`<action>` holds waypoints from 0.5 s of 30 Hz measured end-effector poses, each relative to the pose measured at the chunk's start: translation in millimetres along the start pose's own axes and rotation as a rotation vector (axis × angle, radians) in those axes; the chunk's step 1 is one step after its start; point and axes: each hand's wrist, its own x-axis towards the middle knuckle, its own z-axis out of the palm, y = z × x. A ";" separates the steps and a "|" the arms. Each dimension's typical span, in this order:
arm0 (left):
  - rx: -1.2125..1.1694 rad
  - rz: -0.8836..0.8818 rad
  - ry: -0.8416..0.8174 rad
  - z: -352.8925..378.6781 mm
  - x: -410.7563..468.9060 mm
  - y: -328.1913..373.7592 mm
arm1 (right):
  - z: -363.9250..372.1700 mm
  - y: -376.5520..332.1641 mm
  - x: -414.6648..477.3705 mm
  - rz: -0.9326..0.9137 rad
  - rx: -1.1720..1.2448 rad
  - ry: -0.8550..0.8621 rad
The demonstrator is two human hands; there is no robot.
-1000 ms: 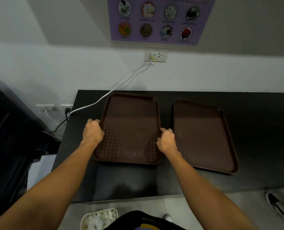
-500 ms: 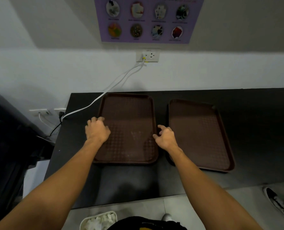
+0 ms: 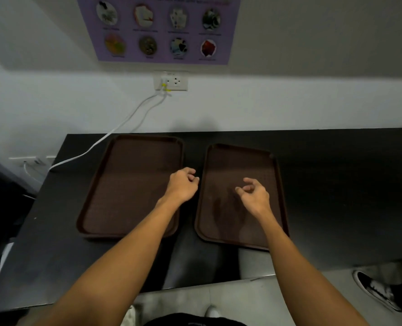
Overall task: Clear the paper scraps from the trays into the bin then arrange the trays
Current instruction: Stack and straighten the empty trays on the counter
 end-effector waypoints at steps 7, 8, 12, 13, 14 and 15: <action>0.113 -0.135 -0.063 62.2 -2.3 18.0 | -53.0 48.6 25.9 0.069 -0.381 0.072; 0.118 -0.155 -0.065 68.3 -1.9 18.0 | -58.5 54.7 28.0 0.074 -0.432 0.071; 0.144 -0.224 -0.060 80.1 1.0 14.1 | -70.8 74.0 36.1 0.087 -0.455 0.040; 0.139 -0.243 -0.054 81.1 1.4 13.9 | -72.2 77.4 37.9 0.093 -0.436 0.028; 0.134 -0.253 -0.045 82.2 2.1 13.1 | -73.0 80.0 39.5 0.094 -0.420 0.019; 0.136 -0.264 -0.035 83.2 2.5 12.7 | -73.3 81.6 40.7 0.089 -0.406 0.014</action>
